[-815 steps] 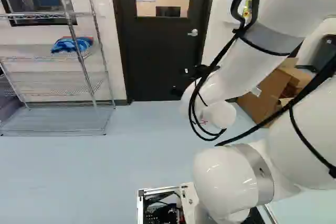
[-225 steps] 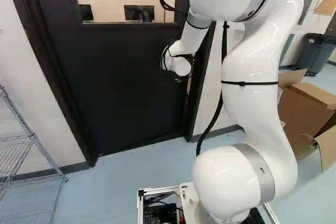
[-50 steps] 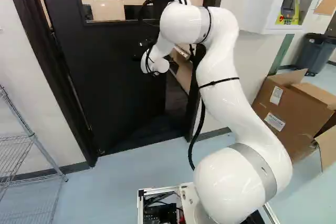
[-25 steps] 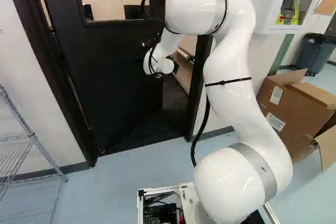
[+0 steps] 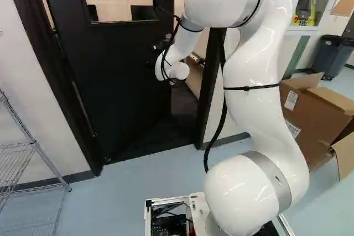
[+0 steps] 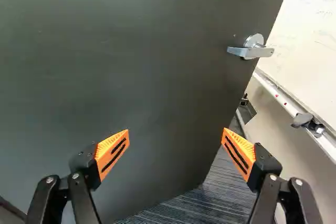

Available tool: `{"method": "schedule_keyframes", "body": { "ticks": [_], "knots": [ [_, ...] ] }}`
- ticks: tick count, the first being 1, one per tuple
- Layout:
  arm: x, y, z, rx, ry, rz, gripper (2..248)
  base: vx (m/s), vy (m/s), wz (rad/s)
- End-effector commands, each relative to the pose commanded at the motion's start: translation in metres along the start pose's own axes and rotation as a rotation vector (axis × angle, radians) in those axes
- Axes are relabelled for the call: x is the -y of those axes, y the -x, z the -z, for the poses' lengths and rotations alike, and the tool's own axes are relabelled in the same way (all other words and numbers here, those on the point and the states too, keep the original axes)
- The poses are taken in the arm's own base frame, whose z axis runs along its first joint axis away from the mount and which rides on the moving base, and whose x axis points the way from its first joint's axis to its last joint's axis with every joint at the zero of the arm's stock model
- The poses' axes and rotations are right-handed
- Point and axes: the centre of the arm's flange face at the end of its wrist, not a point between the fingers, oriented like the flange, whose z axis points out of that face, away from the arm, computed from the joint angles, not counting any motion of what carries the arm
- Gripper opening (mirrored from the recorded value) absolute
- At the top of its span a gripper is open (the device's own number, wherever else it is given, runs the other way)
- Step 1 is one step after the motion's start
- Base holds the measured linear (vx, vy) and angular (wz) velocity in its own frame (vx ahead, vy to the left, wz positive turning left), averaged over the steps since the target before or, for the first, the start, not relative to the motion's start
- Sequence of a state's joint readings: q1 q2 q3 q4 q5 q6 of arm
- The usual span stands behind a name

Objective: Open the door and move inside

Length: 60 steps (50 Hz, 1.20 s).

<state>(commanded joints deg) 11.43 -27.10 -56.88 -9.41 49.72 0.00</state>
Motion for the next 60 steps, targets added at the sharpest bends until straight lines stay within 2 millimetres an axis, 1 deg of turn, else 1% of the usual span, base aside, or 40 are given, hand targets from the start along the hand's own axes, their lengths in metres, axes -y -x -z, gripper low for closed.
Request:
{"method": "schedule_keyframes", "body": {
  "ticks": [37,60],
  "knots": [
    [-0.015,0.008,0.079,0.044,0.042,-0.015,247,0.000,0.000,0.000],
    [-0.028,0.015,0.126,0.063,0.091,-0.033,247,0.000,0.000,0.000]
  ]
}}
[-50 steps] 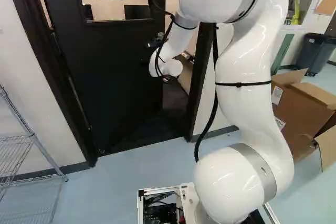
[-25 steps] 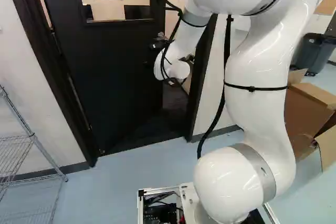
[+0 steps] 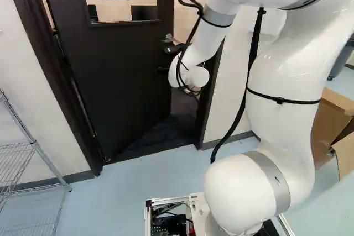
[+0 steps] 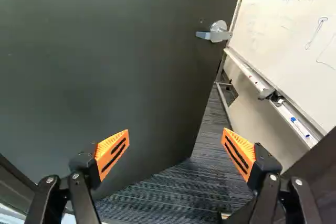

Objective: Open the door and move inside

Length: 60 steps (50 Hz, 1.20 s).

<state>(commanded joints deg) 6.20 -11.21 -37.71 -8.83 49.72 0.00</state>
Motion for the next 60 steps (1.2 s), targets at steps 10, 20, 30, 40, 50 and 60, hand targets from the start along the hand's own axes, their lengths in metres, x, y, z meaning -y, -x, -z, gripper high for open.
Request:
{"method": "schedule_keyframes", "body": {
  "ticks": [10,20,30,40,50,60],
  "knots": [
    [-0.009,0.004,0.019,0.006,0.037,-0.020,247,0.000,0.000,0.000],
    [-0.018,0.009,0.038,0.012,0.080,-0.044,247,0.000,0.000,0.000],
    [-0.027,0.014,0.057,0.015,0.126,-0.069,247,0.000,0.000,0.000],
    [-0.036,0.019,0.076,0.018,0.173,-0.094,247,0.000,0.000,0.000],
    [-0.044,0.025,0.094,0.019,0.216,-0.116,247,0.000,0.000,0.000],
    [-0.052,0.030,0.111,0.020,0.250,-0.127,247,0.000,0.000,0.000]
  ]
}}
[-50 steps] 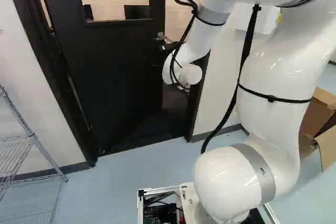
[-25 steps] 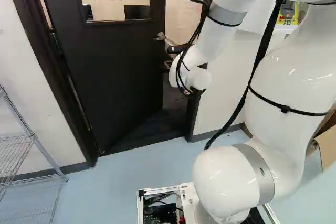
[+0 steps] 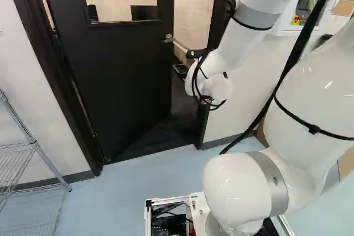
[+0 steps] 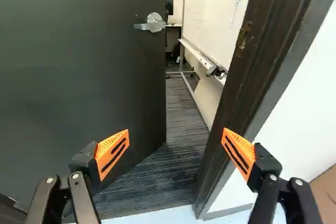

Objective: Open the door and move inside

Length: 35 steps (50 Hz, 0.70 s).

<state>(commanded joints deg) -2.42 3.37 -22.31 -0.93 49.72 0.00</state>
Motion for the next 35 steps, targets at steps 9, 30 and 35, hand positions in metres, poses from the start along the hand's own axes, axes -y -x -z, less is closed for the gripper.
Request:
{"method": "schedule_keyframes", "body": {
  "ticks": [9,30,35],
  "knots": [
    [-0.011,0.004,0.011,-0.001,0.030,-0.008,247,0.000,0.000,0.000],
    [-0.030,0.009,0.029,-0.003,0.084,-0.022,247,0.000,0.000,0.000],
    [-0.031,0.009,0.029,-0.003,0.085,-0.022,247,0.000,0.000,0.000]
  ]
}}
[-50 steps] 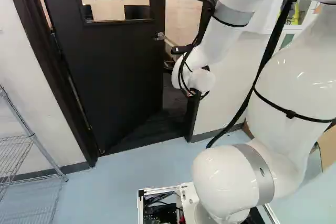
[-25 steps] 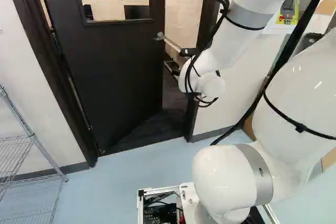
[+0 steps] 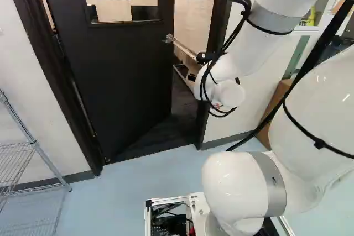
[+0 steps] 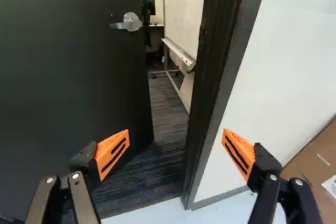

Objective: Open the door and move inside

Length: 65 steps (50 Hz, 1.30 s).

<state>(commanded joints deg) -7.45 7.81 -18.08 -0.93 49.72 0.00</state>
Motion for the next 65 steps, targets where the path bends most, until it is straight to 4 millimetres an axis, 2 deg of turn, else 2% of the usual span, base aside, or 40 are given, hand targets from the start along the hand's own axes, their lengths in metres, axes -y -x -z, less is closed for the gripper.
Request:
{"method": "schedule_keyframes", "body": {
  "ticks": [34,47,65],
  "knots": [
    [0.0000,0.0000,0.0000,0.000,0.000,0.000,247,0.022,0.003,-0.003],
    [0.0000,0.0000,0.0000,0.000,0.000,0.000,247,0.095,0.047,0.021],
    [0.0000,0.0000,0.0000,0.000,0.000,0.000,247,0.101,0.082,0.170]
  ]
}}
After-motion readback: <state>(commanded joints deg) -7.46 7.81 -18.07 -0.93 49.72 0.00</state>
